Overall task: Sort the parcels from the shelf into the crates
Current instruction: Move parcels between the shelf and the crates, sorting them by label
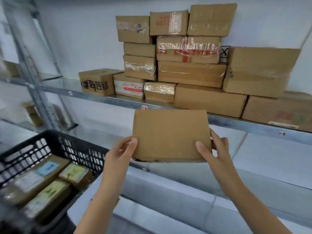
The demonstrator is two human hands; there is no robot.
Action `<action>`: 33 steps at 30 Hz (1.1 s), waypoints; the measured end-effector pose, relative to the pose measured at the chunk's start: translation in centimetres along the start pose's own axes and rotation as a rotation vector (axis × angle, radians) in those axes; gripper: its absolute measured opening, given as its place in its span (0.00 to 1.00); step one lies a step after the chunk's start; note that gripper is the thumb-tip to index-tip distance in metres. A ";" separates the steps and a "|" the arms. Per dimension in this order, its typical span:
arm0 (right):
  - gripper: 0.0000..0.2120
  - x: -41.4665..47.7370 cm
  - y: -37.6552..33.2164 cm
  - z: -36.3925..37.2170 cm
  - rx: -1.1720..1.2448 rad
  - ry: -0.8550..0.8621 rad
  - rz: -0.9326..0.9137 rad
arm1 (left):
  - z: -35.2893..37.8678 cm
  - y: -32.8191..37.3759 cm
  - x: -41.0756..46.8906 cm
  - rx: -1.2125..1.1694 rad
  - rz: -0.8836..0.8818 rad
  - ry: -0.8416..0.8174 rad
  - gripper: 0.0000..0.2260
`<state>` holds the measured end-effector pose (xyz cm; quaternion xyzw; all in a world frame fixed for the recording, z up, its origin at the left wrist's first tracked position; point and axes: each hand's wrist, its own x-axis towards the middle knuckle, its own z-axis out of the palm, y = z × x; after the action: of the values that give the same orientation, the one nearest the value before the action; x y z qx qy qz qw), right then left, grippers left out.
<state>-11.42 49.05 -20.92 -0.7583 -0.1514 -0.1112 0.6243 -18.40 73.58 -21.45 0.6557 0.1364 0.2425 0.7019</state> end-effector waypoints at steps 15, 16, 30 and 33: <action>0.21 -2.7 -1.2 16.8 -0.038 -0.227 0.000 | -17.5 -3.2 -2.8 0.038 0.046 0.257 0.09; 0.20 -2.9 -1.5 17.4 -0.013 -0.240 -0.001 | -18.4 -3.2 -3.0 -0.039 0.028 0.270 0.10; 0.30 -1.6 -2.7 25.4 0.121 -0.511 0.169 | -25.9 -5.3 -4.6 -0.128 -0.047 0.454 0.14; 0.32 -0.2 -2.3 27.5 0.155 -0.547 0.229 | -26.6 -5.7 -3.9 -0.104 -0.052 0.494 0.14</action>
<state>-13.03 76.37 -24.28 -0.7224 -0.2353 0.1799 0.6249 -34.34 94.14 -30.33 0.5356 0.3081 0.3839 0.6861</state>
